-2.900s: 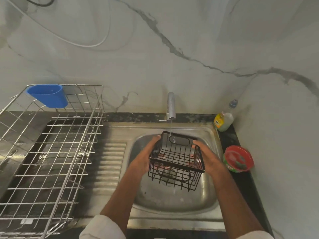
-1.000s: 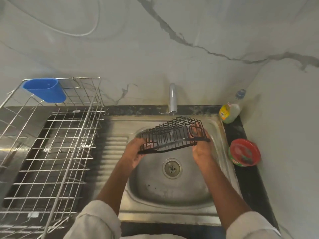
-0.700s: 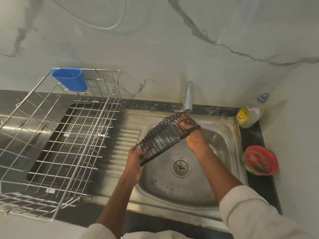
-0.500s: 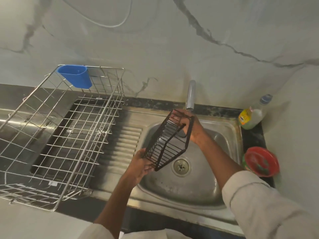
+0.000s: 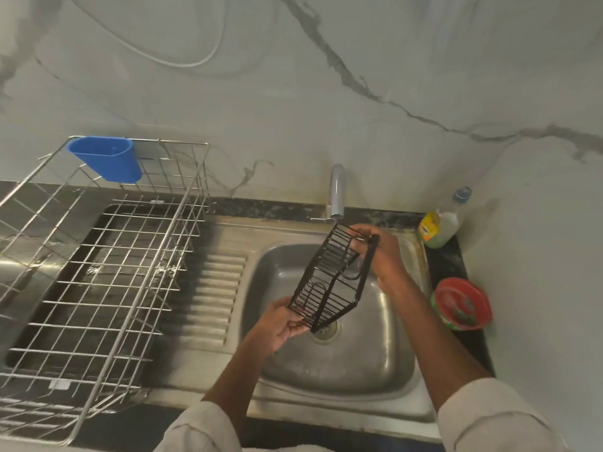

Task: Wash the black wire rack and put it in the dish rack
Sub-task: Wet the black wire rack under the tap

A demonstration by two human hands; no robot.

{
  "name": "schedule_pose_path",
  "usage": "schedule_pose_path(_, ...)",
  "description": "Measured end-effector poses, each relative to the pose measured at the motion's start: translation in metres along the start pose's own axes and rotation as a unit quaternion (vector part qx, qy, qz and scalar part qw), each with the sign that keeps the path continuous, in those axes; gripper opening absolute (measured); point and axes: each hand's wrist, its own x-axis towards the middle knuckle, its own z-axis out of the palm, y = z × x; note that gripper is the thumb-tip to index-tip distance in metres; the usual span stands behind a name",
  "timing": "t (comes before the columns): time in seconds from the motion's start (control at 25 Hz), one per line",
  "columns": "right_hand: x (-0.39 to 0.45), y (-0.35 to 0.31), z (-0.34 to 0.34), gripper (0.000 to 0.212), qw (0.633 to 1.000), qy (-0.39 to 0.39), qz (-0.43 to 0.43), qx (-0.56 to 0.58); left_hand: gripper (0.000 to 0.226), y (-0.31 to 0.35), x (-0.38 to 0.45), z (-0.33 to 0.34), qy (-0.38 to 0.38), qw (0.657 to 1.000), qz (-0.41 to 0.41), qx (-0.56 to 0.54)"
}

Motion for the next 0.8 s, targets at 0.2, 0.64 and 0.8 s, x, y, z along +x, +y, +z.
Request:
schedule_pose_path(0.2, -0.023, 0.026, -0.041, 0.024, 0.977, 0.11, 0.089, 0.158, 0.038, 0.014, 0.01, 0.04, 0.007, 1.0, -0.003, 0.021)
schedule_pose_path(0.64, -0.101, -0.012, -0.024, 0.052, 0.994, 0.054, 0.046, 0.084, 0.05, 0.032, 0.007, 0.02, 0.148, 0.95, 0.234, 0.145)
schedule_pose_path(0.8, -0.09, -0.02, -0.003, 0.077, 0.998, 0.003, 0.062, -0.023, 0.055, 0.023, -0.001, -0.015, 0.152, 0.932, 0.279, 0.174)
